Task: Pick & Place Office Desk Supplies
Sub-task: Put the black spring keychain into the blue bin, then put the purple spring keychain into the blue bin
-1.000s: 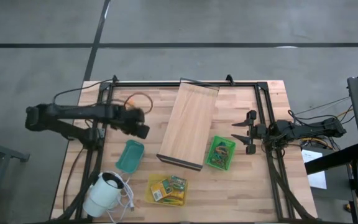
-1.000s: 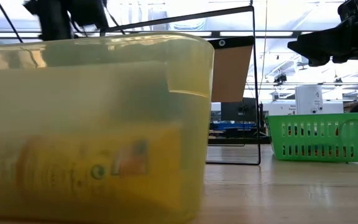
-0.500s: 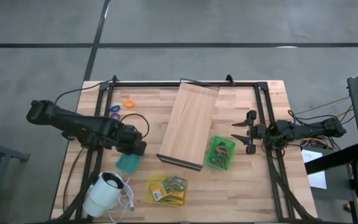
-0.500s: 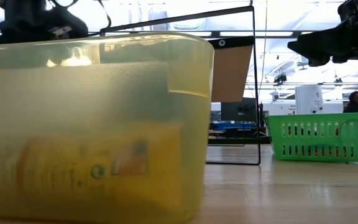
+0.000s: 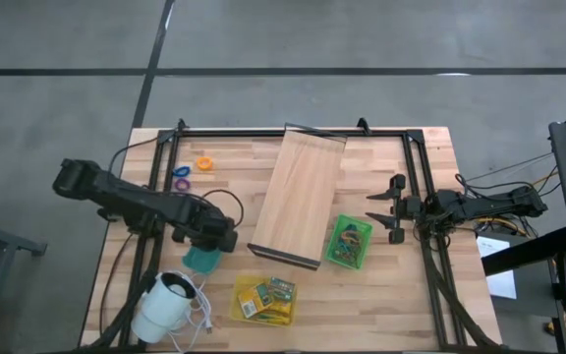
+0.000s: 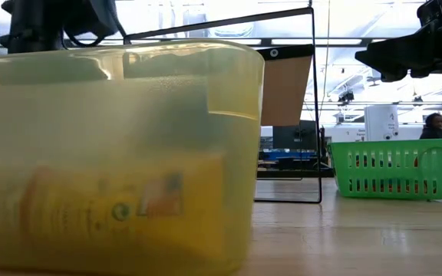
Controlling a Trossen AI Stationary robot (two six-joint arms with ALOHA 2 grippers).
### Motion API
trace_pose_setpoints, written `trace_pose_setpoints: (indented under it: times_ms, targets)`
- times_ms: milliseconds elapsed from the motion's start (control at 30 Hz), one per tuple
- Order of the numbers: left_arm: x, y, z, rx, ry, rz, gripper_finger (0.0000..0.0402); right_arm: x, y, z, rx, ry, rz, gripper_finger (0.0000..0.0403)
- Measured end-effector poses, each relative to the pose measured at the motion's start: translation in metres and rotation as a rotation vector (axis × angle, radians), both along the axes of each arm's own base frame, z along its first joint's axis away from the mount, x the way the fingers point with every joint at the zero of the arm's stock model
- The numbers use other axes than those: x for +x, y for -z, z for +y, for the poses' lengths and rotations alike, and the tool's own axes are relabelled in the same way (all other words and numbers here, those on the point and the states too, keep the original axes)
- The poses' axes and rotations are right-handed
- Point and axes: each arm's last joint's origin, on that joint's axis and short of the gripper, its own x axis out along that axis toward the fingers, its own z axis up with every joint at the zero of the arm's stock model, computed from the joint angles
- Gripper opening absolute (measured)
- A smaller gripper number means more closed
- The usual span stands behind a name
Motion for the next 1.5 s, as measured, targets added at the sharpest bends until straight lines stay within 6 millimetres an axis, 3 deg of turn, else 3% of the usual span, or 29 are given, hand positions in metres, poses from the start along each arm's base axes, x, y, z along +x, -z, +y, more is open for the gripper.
trace_pose_setpoints:
  times_ms: [433, 733, 867, 1133, 1333, 1500]
  targets:
    - [0.005, 0.010, -0.001, 0.018, 0.001, 0.029, 0.0045, 0.000, 0.000, 0.000, 0.000, 0.000, 0.001, 0.0205]
    - [0.006, 0.010, -0.001, 0.022, 0.023, 0.004, 0.0130, 0.000, 0.001, 0.000, -0.001, 0.000, 0.005, 0.0205]
    - [0.006, 0.009, -0.001, 0.023, 0.027, 0.004, 0.0150, 0.000, 0.001, 0.000, -0.001, 0.000, 0.006, 0.0206]
    - [0.000, -0.022, 0.004, 0.054, 0.031, -0.034, 0.0150, 0.000, 0.001, 0.000, -0.001, 0.000, 0.006, 0.0206]
    - [-0.008, -0.060, 0.019, 0.209, -0.016, -0.110, 0.0150, 0.001, 0.001, 0.000, -0.001, 0.000, 0.007, 0.0206]
    - [-0.014, -0.075, 0.039, 0.327, -0.028, -0.124, 0.0150, 0.001, 0.001, 0.000, -0.001, 0.000, 0.008, 0.0206]
